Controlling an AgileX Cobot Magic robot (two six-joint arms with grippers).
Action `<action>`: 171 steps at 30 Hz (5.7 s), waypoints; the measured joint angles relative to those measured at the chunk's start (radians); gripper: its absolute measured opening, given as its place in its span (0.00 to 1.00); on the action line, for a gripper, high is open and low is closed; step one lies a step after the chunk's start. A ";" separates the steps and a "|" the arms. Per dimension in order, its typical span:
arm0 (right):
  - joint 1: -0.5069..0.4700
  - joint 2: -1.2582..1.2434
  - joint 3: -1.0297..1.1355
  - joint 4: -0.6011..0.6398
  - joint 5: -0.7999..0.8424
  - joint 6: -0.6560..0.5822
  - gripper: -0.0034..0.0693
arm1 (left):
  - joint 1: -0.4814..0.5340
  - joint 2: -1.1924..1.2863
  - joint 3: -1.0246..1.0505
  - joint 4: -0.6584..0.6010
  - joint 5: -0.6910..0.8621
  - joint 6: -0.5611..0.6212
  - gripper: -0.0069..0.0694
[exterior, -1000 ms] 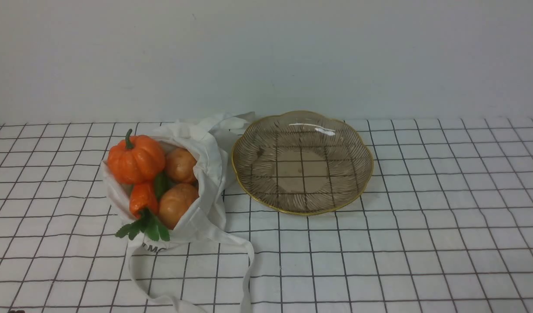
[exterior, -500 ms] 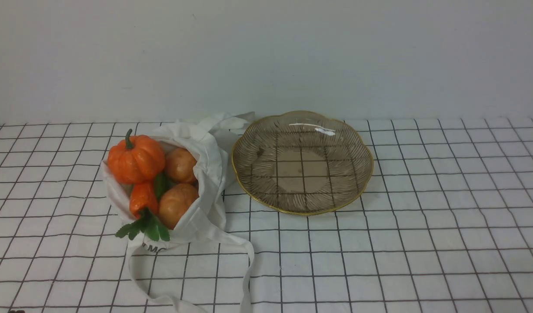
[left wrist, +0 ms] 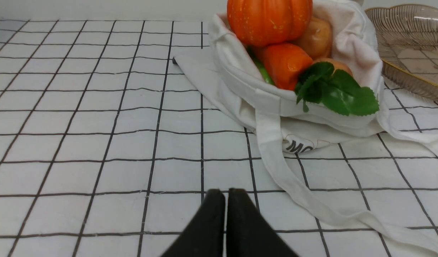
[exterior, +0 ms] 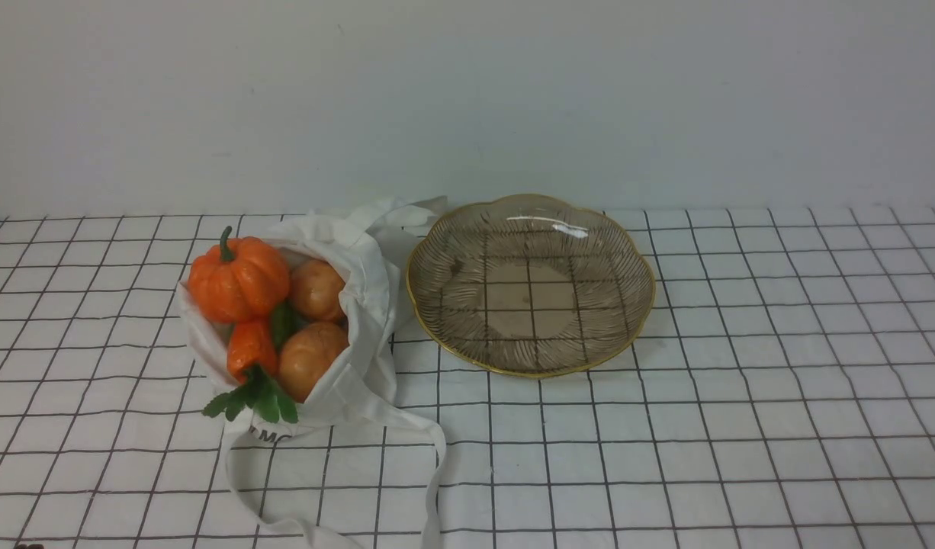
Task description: Take vegetables from bag on white checkered tablecloth place on plate.
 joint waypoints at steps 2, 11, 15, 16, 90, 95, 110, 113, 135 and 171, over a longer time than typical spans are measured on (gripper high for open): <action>0.000 0.000 0.000 0.000 0.000 0.000 0.03 | 0.000 0.000 0.000 0.000 0.000 0.000 0.08; 0.000 0.000 0.000 0.000 0.000 0.000 0.03 | 0.000 0.000 0.000 0.000 0.000 0.000 0.08; 0.000 0.000 0.000 0.000 0.000 0.000 0.03 | 0.000 0.000 0.000 -0.017 0.000 -0.018 0.08; 0.000 0.000 0.000 0.000 0.000 0.000 0.03 | 0.000 0.000 0.000 -0.054 0.000 -0.043 0.08; 0.000 0.000 0.000 0.000 0.001 0.000 0.03 | -0.007 1.719 -1.189 -0.159 -0.015 0.075 0.16; 0.000 0.000 0.000 0.000 0.001 0.000 0.03 | -0.007 1.704 -1.189 -0.159 0.010 0.076 0.14; 0.000 0.000 0.000 0.000 0.001 0.000 0.03 | -0.108 1.621 -1.455 -0.410 0.246 0.147 0.14; 0.000 0.000 0.000 0.000 0.001 0.000 0.03 | -0.191 1.682 -1.507 -0.491 0.254 0.201 0.14; 0.000 0.000 0.000 0.000 0.001 0.000 0.03 | -0.483 2.263 -1.868 -0.466 0.099 0.293 0.83; 0.000 0.000 0.000 0.000 0.002 0.000 0.03 | -0.080 1.294 -1.099 -0.021 0.658 0.029 0.08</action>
